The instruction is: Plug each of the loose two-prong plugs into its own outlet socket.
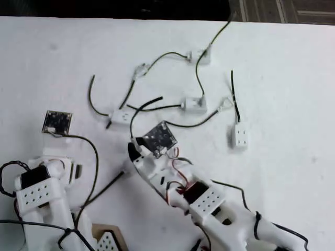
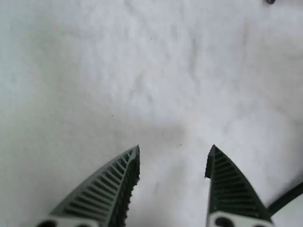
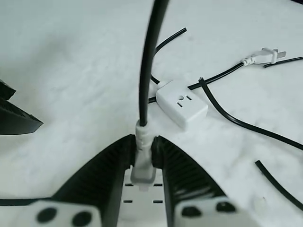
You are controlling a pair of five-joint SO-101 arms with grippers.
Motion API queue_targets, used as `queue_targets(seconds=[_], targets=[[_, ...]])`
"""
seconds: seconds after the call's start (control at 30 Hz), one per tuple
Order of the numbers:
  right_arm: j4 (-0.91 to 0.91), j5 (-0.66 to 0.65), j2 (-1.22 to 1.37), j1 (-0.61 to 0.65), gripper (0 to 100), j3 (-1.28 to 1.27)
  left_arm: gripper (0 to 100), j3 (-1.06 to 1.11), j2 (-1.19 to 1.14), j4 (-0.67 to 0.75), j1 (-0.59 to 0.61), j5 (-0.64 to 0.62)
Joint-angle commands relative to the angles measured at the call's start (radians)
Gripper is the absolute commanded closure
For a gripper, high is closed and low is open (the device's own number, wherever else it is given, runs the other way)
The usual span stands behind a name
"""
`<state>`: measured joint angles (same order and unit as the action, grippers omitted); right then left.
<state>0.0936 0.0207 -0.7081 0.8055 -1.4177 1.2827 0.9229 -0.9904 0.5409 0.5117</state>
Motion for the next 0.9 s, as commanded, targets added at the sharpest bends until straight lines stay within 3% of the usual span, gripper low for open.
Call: queue_targets(seconds=[0.0,0.3,0.87], targets=[[0.081,0.000,0.050,-0.013,98.2,0.008,76,-0.005,0.018,0.014,-0.004,0.008],[0.211,-0.055,0.223,-0.031,98.2,0.002,76,-0.005,0.018,0.014,-0.004,0.008],[0.177,-0.054,0.223,-0.047,98.2,-0.034,76,-0.005,0.018,0.014,-0.004,0.008]])
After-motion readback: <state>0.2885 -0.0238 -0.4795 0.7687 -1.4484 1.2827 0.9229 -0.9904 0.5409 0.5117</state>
